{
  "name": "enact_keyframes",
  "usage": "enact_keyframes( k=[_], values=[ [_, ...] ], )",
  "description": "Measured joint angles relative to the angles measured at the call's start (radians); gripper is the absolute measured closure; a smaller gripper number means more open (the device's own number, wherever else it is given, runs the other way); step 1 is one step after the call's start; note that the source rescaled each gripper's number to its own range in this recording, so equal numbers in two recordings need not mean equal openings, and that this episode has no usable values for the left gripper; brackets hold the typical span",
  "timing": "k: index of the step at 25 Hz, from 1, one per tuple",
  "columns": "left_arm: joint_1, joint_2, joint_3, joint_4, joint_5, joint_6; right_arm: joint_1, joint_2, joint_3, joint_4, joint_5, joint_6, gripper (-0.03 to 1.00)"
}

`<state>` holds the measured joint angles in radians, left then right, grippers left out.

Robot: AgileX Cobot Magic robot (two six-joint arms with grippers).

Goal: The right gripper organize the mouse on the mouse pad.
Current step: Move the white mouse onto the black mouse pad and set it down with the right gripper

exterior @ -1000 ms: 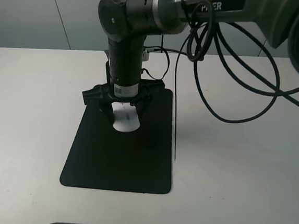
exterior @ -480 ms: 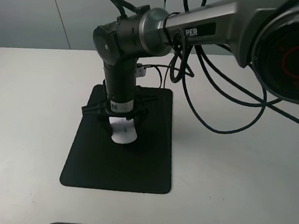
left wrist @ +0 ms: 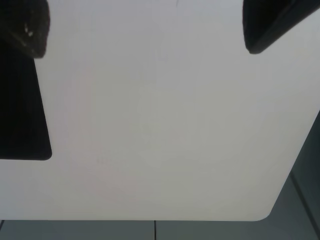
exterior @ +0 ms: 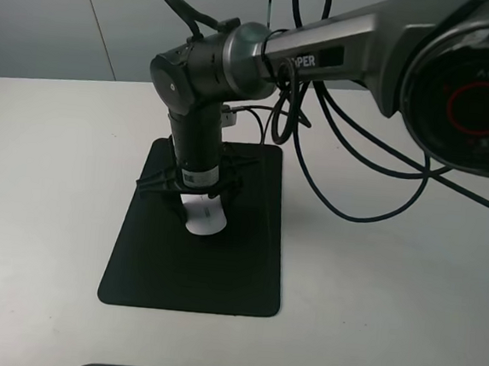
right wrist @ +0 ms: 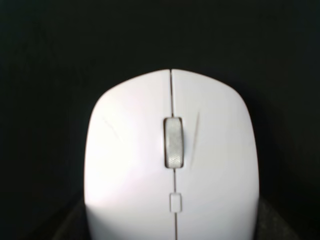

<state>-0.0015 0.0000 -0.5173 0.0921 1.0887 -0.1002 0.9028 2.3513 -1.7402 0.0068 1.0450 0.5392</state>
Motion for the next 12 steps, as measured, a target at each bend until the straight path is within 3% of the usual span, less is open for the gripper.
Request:
enact_keyframes(
  k=[12],
  values=[
    [0.0,0.0,0.0,0.0,0.0,0.0,0.002,0.0,0.0,-0.013,-0.024,-0.007,0.94]
  ],
)
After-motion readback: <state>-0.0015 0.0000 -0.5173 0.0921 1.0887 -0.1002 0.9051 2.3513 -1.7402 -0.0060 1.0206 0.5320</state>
